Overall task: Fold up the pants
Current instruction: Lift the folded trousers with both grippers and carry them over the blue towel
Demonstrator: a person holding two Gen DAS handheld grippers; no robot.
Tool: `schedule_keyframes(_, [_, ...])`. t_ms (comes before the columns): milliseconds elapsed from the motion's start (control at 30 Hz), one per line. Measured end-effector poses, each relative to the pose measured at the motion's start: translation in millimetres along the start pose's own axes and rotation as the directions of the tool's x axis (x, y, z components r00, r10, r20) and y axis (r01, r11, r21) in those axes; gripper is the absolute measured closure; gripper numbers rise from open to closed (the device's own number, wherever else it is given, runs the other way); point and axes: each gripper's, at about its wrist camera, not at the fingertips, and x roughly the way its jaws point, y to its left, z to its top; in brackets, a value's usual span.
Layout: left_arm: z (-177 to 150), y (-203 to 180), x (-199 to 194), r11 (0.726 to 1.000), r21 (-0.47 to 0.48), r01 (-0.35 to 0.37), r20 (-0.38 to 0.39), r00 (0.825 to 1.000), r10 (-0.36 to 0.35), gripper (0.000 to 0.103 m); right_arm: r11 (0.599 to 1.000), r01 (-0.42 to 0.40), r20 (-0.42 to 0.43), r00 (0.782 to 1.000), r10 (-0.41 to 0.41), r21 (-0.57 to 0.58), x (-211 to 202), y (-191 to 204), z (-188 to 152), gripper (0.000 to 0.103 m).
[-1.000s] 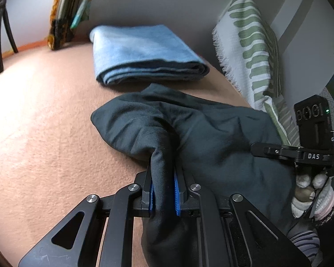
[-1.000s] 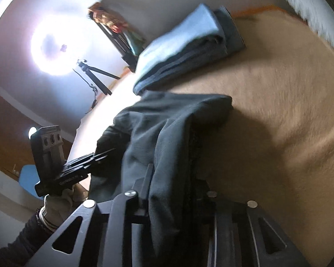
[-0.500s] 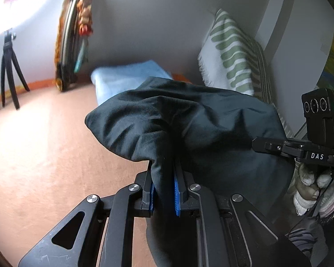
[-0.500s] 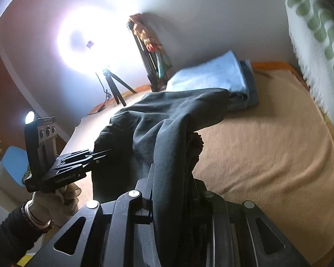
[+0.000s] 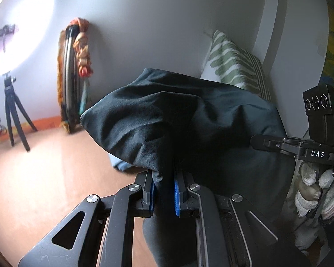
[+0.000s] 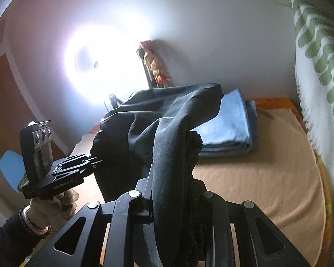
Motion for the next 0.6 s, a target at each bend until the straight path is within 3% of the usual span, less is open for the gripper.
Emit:
schedule_keyframes(333, [64.8,12.2,20.6,0.997,0.055,-0.061,0.054,0.997,0.058,0.092,0.998,0.049,0.051,0.998,-0.047,-0.034,23.6,-9.0,61.4,0.083])
schedule_keyframes(600, [135.7,5.6,20.8,0.984,0.123,-0.127,0.154,0.982,0.107,0.092,0.993,0.085,0.133,0.988,-0.075,-0.076,31.9,-8.1,141.8,0.083])
